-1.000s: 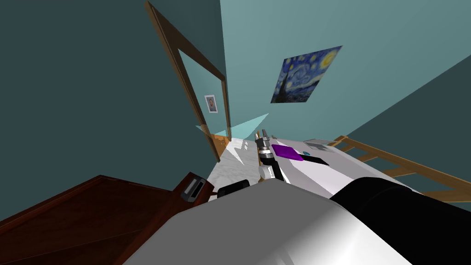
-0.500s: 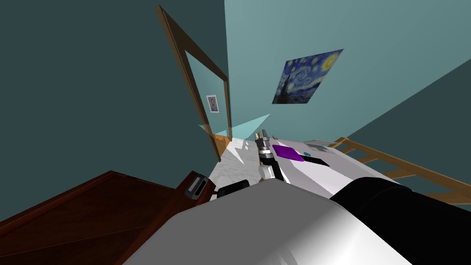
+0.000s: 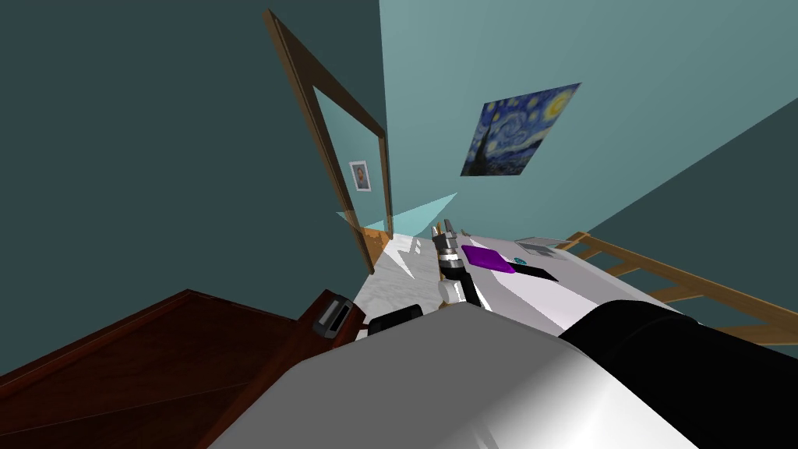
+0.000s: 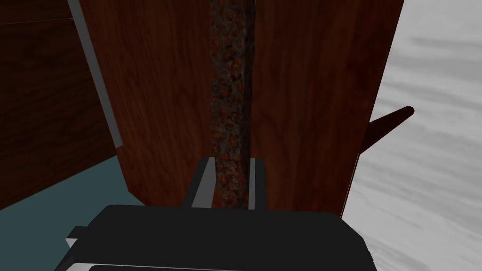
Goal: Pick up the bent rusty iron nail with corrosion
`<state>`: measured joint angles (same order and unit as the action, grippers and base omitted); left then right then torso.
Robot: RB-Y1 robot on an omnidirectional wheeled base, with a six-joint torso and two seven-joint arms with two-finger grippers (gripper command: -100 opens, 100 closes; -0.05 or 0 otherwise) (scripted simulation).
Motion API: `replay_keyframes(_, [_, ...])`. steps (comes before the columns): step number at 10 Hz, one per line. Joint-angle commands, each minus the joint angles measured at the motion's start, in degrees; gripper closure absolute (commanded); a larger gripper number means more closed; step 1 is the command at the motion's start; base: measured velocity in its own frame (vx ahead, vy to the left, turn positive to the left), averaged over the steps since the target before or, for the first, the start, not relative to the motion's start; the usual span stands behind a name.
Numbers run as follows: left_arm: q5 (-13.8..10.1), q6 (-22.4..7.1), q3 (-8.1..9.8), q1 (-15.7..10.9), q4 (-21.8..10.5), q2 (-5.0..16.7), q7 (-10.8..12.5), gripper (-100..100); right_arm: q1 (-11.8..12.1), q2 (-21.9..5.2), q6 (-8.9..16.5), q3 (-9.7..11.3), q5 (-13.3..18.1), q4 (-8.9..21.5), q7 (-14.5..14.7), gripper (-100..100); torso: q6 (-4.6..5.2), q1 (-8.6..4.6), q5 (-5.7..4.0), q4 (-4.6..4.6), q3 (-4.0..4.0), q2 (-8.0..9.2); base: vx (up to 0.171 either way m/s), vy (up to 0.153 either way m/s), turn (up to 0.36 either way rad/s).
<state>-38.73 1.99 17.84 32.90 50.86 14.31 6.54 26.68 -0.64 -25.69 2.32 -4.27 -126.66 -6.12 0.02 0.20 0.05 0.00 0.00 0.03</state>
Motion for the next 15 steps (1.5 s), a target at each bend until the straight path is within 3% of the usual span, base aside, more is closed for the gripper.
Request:
replay_keyframes(1, [0.0, 0.0, 0.0, 0.0, 0.0, 0.0, 0.0, 100, 0.0, 0.0, 0.0, 0.0, 0.0, 0.0, 0.0, 0, 0.0, 0.0, 0.0, 0.0, 0.0, 0.0, 0.0, 0.0, 0.0])
replay_keyframes(2, [0.0, 0.01, 0.0, 0.0, 0.0, 0.0, 0.0, 100, 0.0, 0.0, 0.0, 0.0, 0.0, 0.0, 0.0, 0, 0.0, 0.04, 0.01, 0.0, 0.0, 0.0, 0.0, 0.0, 0.0])
replay_keyframes(3, [0.0, 0.01, 0.0, 0.0, 0.0, 0.0, 0.0, 0, 0.0, 0.0, 0.0, 0.0, 0.0, 0.0, 0.0, 0, 0.0, 0.05, 0.01, -0.01, -0.01, -0.01, 0.0, 0.0, 0.0])
replay_keyframes(4, [-0.82, -1.05, 0.27, 1.43, 1.89, 0.36, -0.17, 100, 0.0, 0.0, 0.0, 0.0, 0.0, 0.0, 0.0, 0, 0.0, 0.06, 0.01, -0.01, -0.01, -0.01, 0.008, -0.004, -0.003])
replay_keyframes(7, [-1.51, -1.5, 0.1, 2.37, 2.92, 0.8, -0.02, 100, 0.0, 0.0, 0.0, 0.0, 0.0, 0.0, 0.0, 0, 0.01, -0.02, -0.04, -0.01, -0.02, -0.02, 0.004, -0.019, -0.017])
replay_keyframes(8, [-1.56, -1.67, 0.14, 2.48, 3.09, 0.82, -0.05, 0, 0.0, 0.0, 0.0, 0.0, 0.0, 0.0, 0.0, 0, 0.01, 0.02, -0.03, -0.01, -0.02, -0.02, 0.0, 0.0, 0.0])
replay_keyframes(9, [-2.14, 0.25, 2.05, 3.93, 4.4, 1.71, -0.75, -100, 0.0, 0.0, 0.0, 0.0, 0.0, 0.0, 0.0, 0, 0.01, 0.06, -0.02, -0.01, -0.01, -0.02, -0.023, 0.011, 0.067])
replay_keyframes(15, [-4.74, 3.34, 5.53, 10.21, 6.18, 0.07, -3.41, -100, 0.0, 0.0, 0.0, 0.0, 0.0, 0.0, 0.0, 0, -0.01, 0.16, 0.01, 0.03, 0.08, 0.15, -0.041, 0.032, 0.062])
